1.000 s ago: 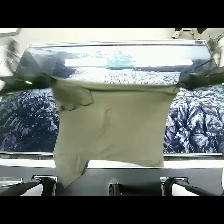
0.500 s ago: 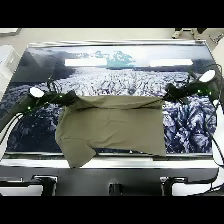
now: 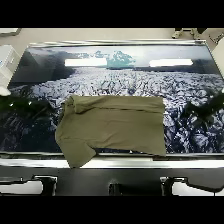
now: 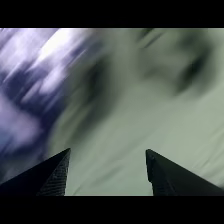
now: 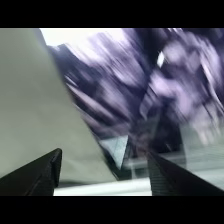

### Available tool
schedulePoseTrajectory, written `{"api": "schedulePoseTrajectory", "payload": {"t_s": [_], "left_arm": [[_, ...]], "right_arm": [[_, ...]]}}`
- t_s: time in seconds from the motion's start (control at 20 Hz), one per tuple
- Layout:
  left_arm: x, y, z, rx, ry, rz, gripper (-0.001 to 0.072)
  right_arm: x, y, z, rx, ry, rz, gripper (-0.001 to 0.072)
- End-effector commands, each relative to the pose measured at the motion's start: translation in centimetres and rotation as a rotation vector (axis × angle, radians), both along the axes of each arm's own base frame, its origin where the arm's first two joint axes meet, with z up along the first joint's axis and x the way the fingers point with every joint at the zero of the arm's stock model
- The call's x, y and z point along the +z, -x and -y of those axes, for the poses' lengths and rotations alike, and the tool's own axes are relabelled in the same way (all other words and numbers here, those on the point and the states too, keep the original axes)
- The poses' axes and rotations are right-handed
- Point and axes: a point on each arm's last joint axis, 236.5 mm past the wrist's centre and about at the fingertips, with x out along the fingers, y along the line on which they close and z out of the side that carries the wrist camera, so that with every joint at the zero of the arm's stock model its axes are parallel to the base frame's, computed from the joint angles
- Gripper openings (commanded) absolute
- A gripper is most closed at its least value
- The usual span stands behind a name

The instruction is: Fold the clothes and pants, and hang the long-sleeved shirts on hangers.

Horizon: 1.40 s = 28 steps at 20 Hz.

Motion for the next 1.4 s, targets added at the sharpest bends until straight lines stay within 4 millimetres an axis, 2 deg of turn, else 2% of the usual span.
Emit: {"api": "schedulePoseTrajectory", "payload": {"t_s": [0.0, 0.1, 0.15, 0.2, 0.3, 0.45, 0.6, 0.65, 0.75, 0.8, 0.9, 1.0, 1.1, 1.2, 1.35], "left_arm": [[-2.9, 8.5, -1.6, -0.01, 0.016, -0.163, 0.0521], [-5.1, 11.1, -0.4, -0.023, 0.019, -0.173, 0.0519], [-6.1, 11.9, 0.0, -0.011, 0.025, -0.183, 0.0514], [-6.6, 12.4, 1.0, -0.011, 0.06, -0.18, 0.0514], [-6.9, 11.7, 2.6, 0.002, 0.124, -0.133, 0.0514], [-7.0, 10.2, 3.5, 0.024, 0.132, -0.085, 0.0514], [-7.7, 10.2, 4.5, -0.009, 0.127, -0.097, 0.0514], [-7.8, 10.1, 4.9, -0.017, 0.129, -0.098, 0.0454], [-7.6, 9.8, 5.4, -0.018, 0.141, -0.086, 0.0078], [-7.4, 9.6, 5.6, -0.024, 0.149, -0.075, 0.0025], [-7.3, 9.5, 5.6, -0.03, 0.148, -0.062, 0.0023], [-7.1, 9.4, 5.6, -0.029, 0.146, -0.055, 0.0023], [-6.8, 9.5, 5.6, -0.032, 0.147, -0.051, 0.0023], [-6.5, 9.3, 5.6, -0.034, 0.142, -0.037, 0.0024], [-6.2, 9.2, 5.6, -0.034, 0.14, -0.029, 0.0023]], "right_arm": [[-2.5, 5.4, -0.3, -0.024, 0.005, -0.058, 0.0596], [-3.9, 7.1, -1.7, -0.023, -0.033, -0.085, 0.0581], [-4.3, 7.6, -2.4, -0.018, -0.057, -0.094, 0.055], [-4.5, 7.8, -2.8, -0.013, -0.074, -0.099, 0.055], [-4.4, 7.6, -3.5, -0.023, -0.104, -0.09, 0.0549], [-4.1, 7.1, -4.4, -0.032, -0.141, -0.069, 0.0549], [-3.9, 6.8, -4.9, -0.041, -0.165, -0.058, 0.0549], [-3.9, 6.8, -4.9, -0.04, -0.165, -0.061, 0.0549], [-3.9, 7.1, -4.8, -0.034, -0.159, -0.072, 0.0549], [-3.9, 7.3, -4.8, -0.018, -0.165, -0.075, 0.055], [-4.6, 8.2, -5.3, 0.004, -0.168, -0.099, 0.0555], [-6.2, 9.1, -6.6, 0.063, -0.159, -0.116, 0.0571], [-7.7, 9.4, -8.3, 0.124, -0.145, -0.113, 0.0629], [-8.8, 9.8, -9.3, 0.147, -0.139, -0.115, 0.0626], [-9.8, 11.5, -10.6, 0.132, -0.182, -0.163, 0.0621]]}}
